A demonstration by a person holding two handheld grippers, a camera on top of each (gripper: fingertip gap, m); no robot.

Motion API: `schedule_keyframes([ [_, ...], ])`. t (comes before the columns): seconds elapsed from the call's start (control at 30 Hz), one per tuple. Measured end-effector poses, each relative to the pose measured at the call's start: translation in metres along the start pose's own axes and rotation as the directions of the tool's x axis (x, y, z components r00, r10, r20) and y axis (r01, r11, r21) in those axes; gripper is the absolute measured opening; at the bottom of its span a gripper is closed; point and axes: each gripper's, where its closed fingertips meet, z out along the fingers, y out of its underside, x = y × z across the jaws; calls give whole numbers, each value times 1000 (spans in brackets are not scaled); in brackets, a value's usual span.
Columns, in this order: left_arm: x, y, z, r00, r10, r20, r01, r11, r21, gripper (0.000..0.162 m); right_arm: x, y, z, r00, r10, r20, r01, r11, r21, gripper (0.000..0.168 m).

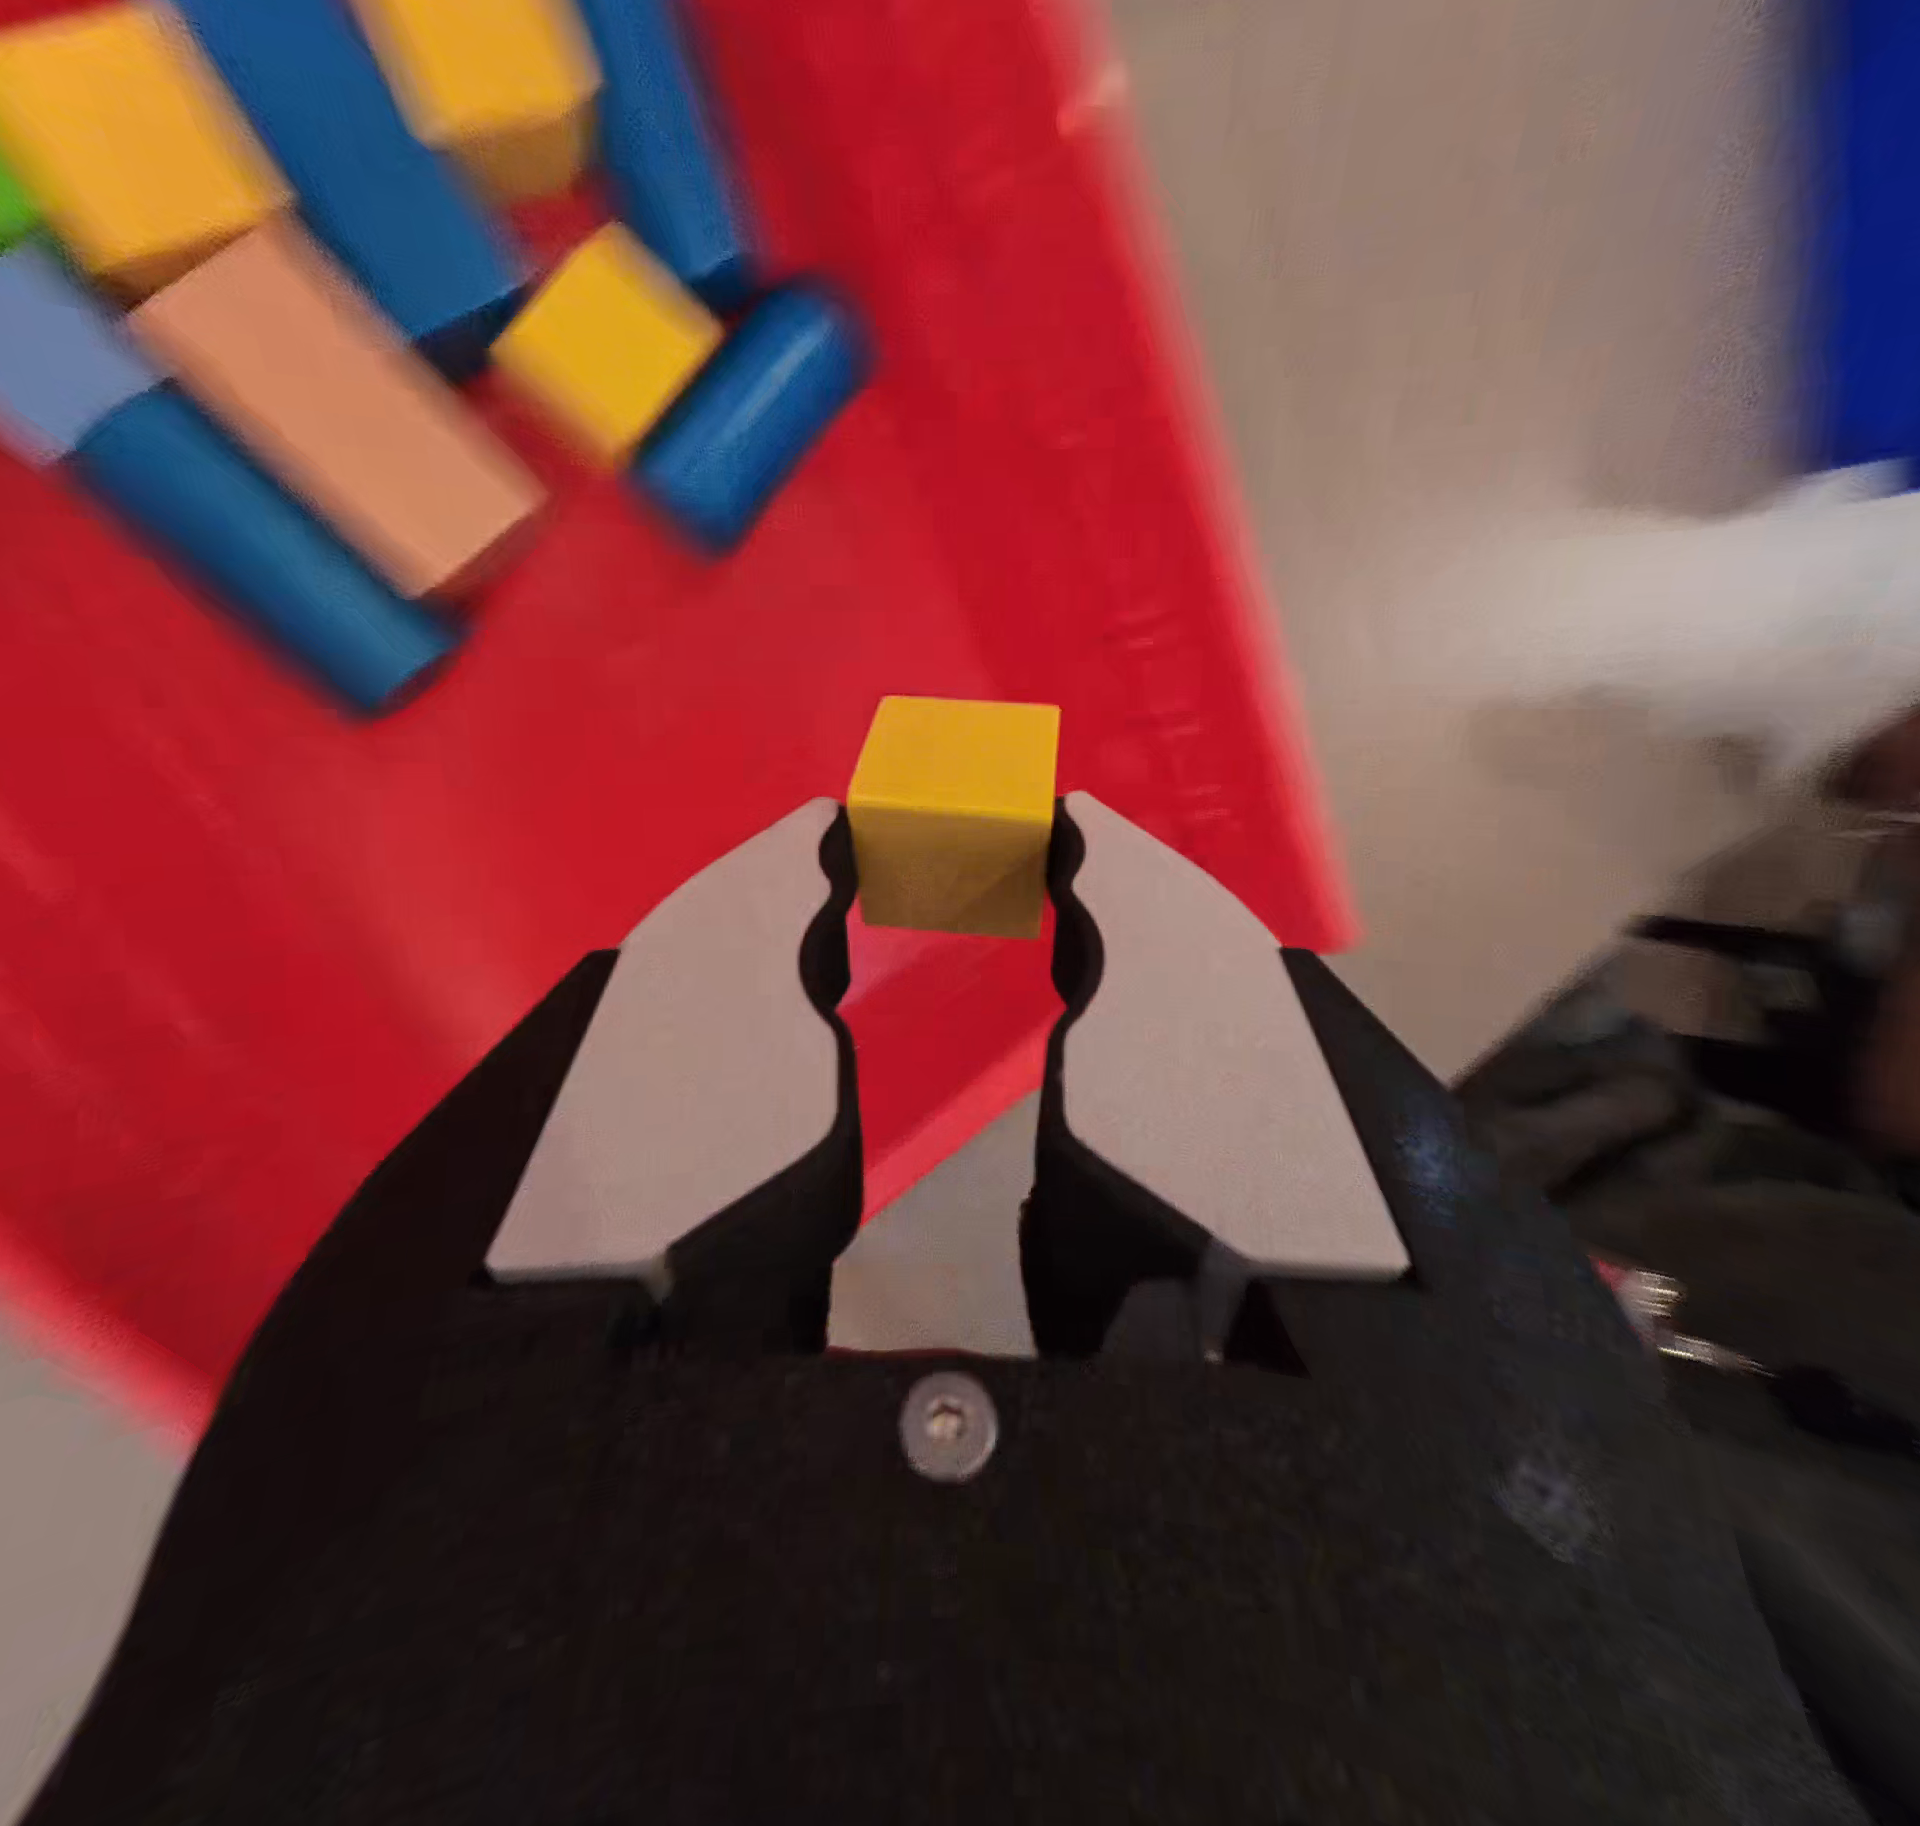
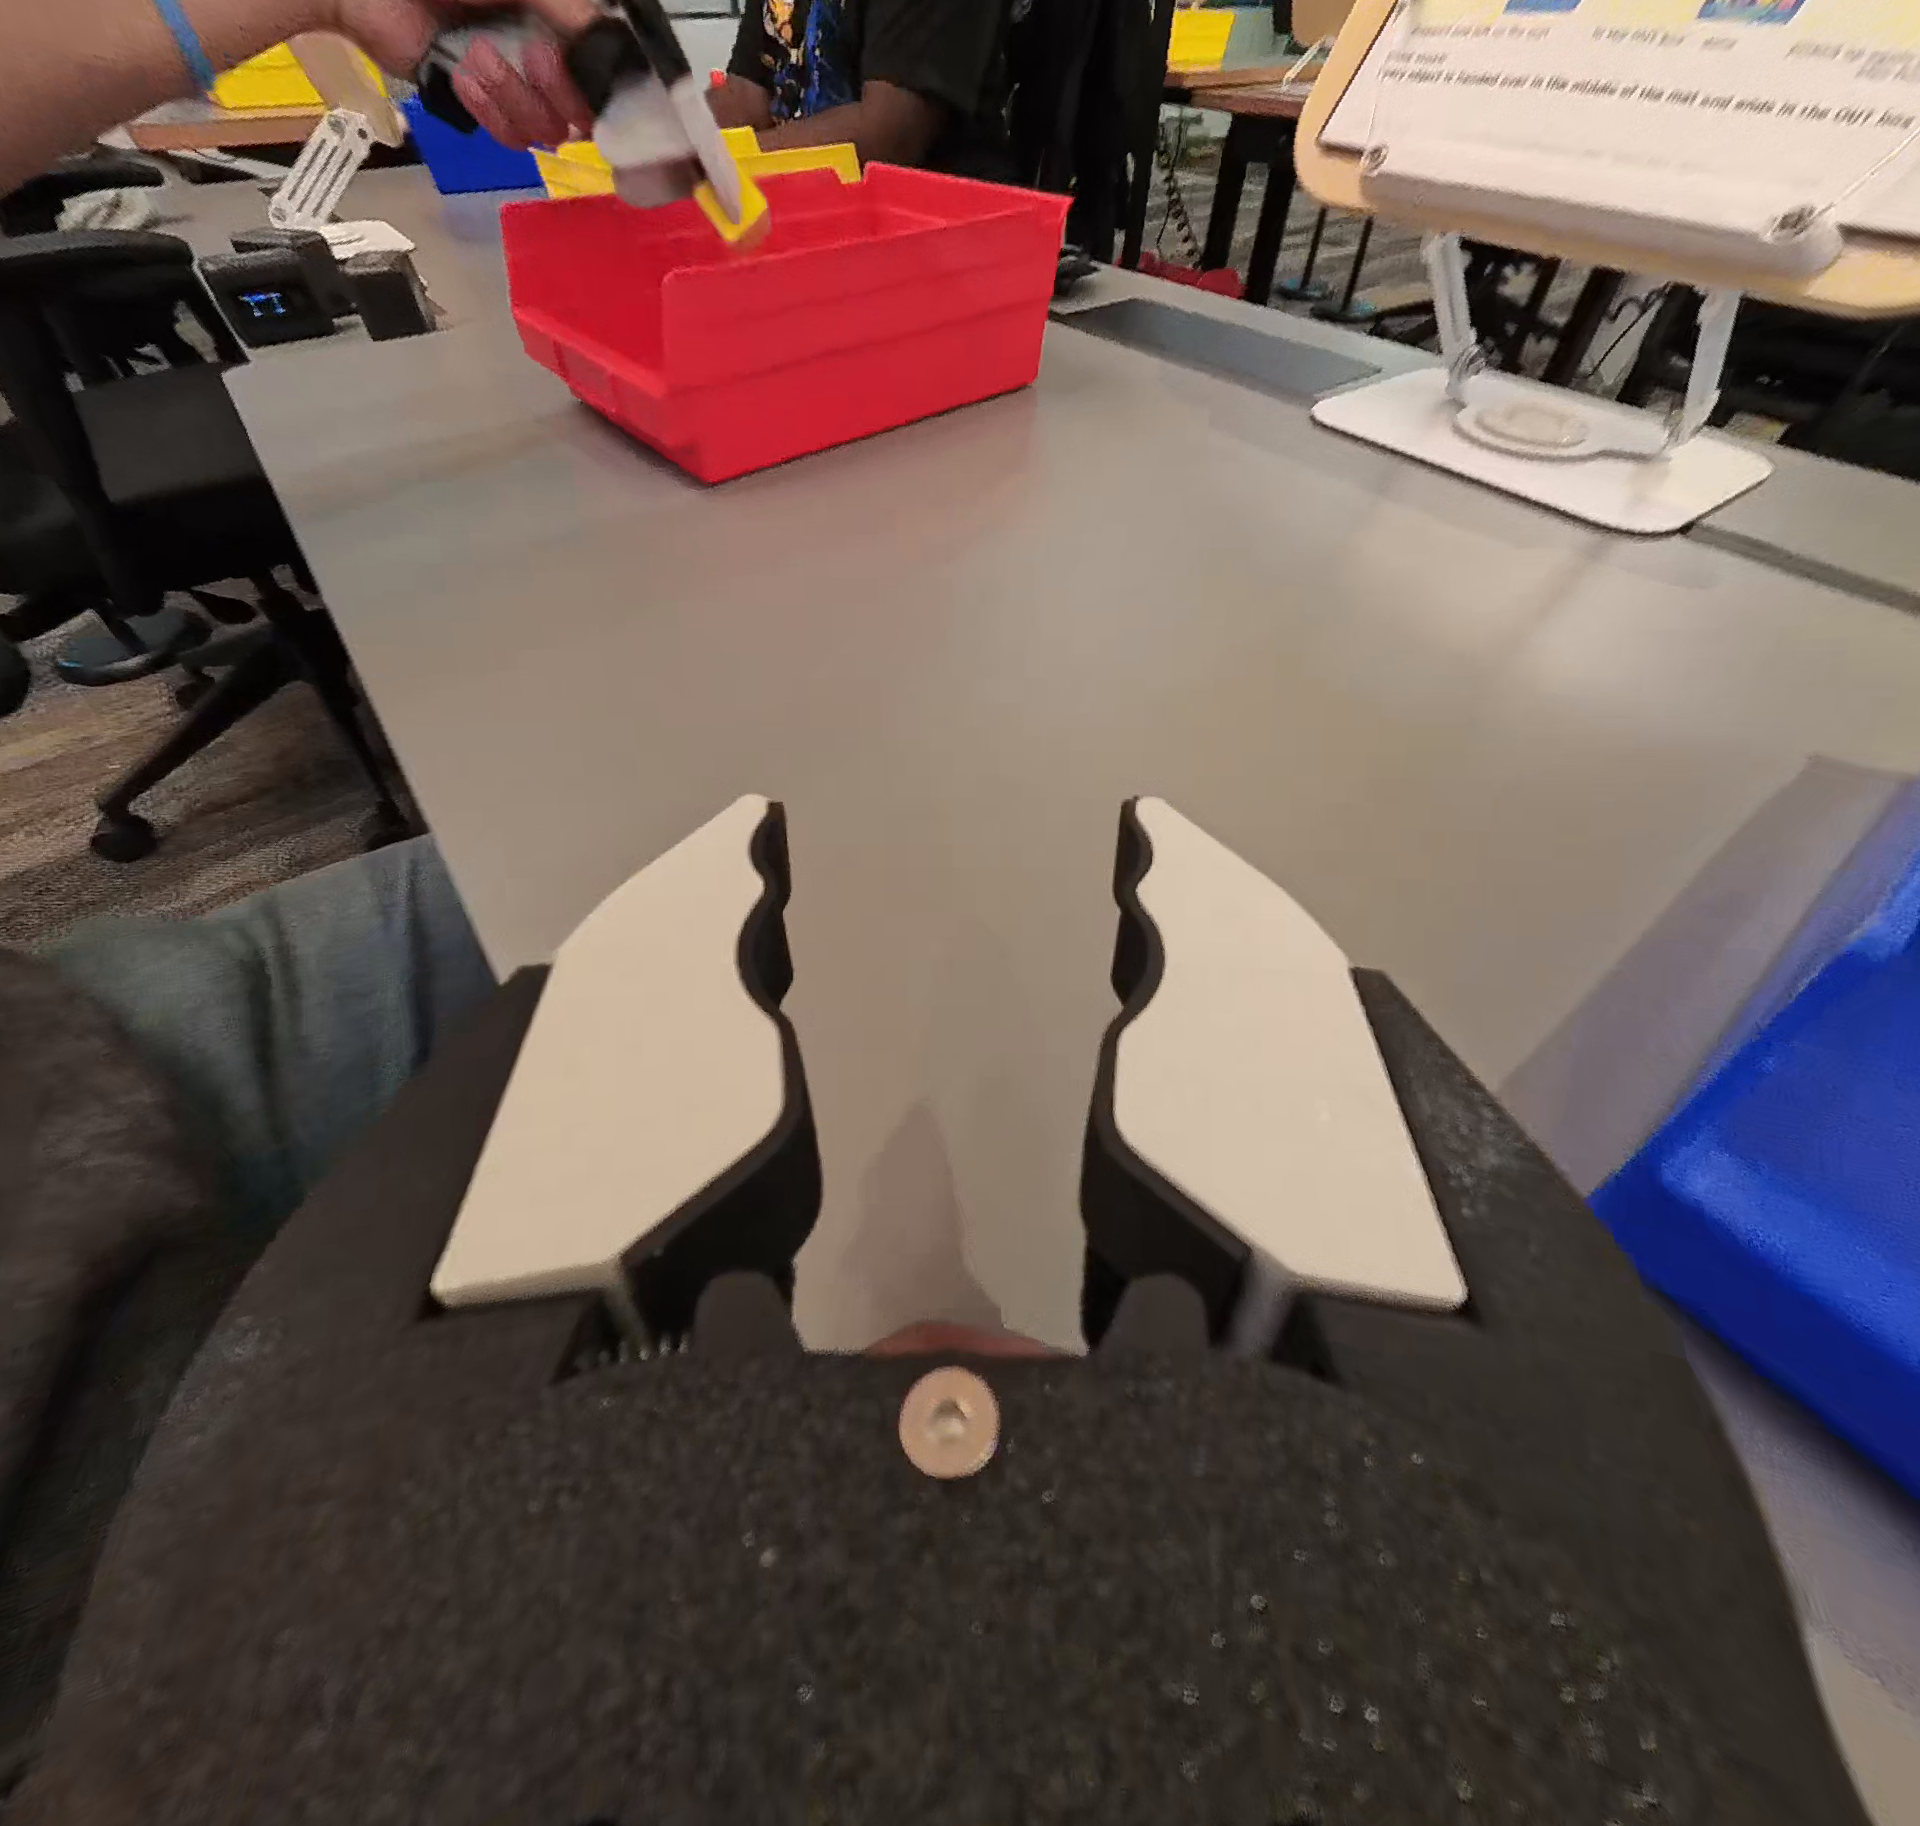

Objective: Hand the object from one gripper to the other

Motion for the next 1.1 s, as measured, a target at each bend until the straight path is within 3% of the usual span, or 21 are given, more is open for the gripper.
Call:
schedule_keyframes([
  [0.07,55,-15,-5,973,1,-232,21,995,96,35,6,-10,11,1000,-9,19,8,1000,13,59],
  [0.17,146,-31,-7,828,18,-560,68,989,132,35,13,-32,37,995,-77,67,75,997,28,58],
  [0.33,255,-42,26,603,6,-797,55,997,49,35,14,-98,90,959,-215,184,196,974,115,57],
  [0.53,320,-44,70,489,-53,-871,19,999,-50,35,18,-152,126,921,-281,269,237,954,185,59],
  [0.67,340,-40,80,457,-62,-887,-8,997,-73,35,21,-154,130,899,-338,277,299,938,173,57],
  [0.77,350,-39,84,429,-81,-900,-2,996,-90,35,16,-153,126,885,-333,326,283,940,191,34],
  [0.87,353,-36,88,424,-79,-902,13,997,-81,36,18,-147,123,895,-277,350,242,960,141,34],
  [0.9,353,-34,87,411,-70,-909,7,997,-73,38,18,-145,121,899,-260,353,233,965,119,34],
  [0.97,351,-29,80,392,-52,-918,29,999,-44,65,23,-147,114,906,-283,315,255,958,128,34],
  [1.1,326,6,79,560,91,-824,58,987,148,69,59,-157,71,945,-267,192,253,963,92,34],
])
